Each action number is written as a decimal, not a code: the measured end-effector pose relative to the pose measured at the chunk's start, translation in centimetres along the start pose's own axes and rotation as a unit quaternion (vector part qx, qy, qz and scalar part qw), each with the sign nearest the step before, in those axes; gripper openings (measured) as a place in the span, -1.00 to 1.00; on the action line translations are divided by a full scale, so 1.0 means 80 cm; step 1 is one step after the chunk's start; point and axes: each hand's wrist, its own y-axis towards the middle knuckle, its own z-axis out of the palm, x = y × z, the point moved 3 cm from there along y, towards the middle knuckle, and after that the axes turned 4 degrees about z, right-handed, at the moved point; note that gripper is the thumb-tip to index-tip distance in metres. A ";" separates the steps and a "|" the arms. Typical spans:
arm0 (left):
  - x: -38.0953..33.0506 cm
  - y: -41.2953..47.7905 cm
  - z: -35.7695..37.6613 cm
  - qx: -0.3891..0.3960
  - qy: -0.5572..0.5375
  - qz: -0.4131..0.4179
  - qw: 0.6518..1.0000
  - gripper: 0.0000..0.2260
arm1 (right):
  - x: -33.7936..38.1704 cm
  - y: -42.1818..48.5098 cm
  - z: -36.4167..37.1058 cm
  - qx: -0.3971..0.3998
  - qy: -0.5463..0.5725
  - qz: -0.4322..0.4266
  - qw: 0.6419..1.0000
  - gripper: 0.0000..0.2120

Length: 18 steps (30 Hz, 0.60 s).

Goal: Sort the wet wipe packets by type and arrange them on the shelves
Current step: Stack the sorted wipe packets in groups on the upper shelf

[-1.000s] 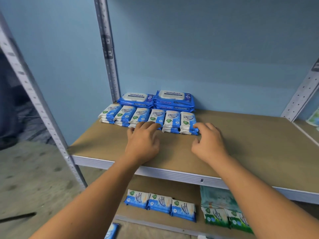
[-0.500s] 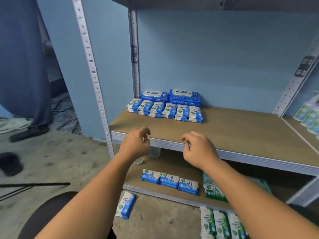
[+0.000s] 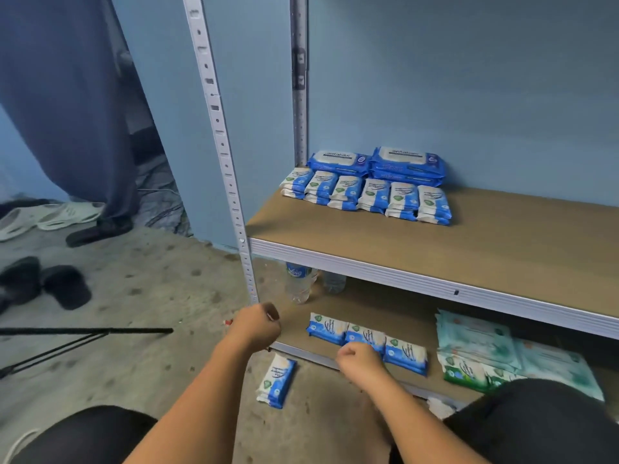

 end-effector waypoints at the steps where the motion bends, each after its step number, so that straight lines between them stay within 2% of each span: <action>1: 0.020 0.009 0.013 0.013 -0.010 -0.024 1.000 -0.76 | -0.004 0.019 0.009 0.018 0.009 0.033 0.999 -0.78; 5: 0.091 0.043 0.072 0.066 -0.059 -0.117 0.989 -0.72 | -0.014 0.078 0.045 0.056 0.115 0.166 0.978 -0.85; 9: 0.137 0.082 0.127 0.088 -0.085 -0.169 0.978 -0.63 | -0.026 0.140 0.078 0.052 0.229 0.237 0.943 -0.88; 12: 0.168 0.107 0.163 0.107 -0.089 -0.197 0.970 -0.61 | -0.037 0.187 0.102 0.044 0.283 0.279 0.917 -0.75; 15: 0.199 0.125 0.193 0.110 -0.107 -0.223 0.963 -0.62 | -0.041 0.225 0.127 0.073 0.330 0.317 0.886 -0.55; 18: 0.225 0.135 0.218 0.131 -0.110 -0.255 0.952 -0.60 | -0.035 0.255 0.141 0.090 0.368 0.340 0.860 -0.52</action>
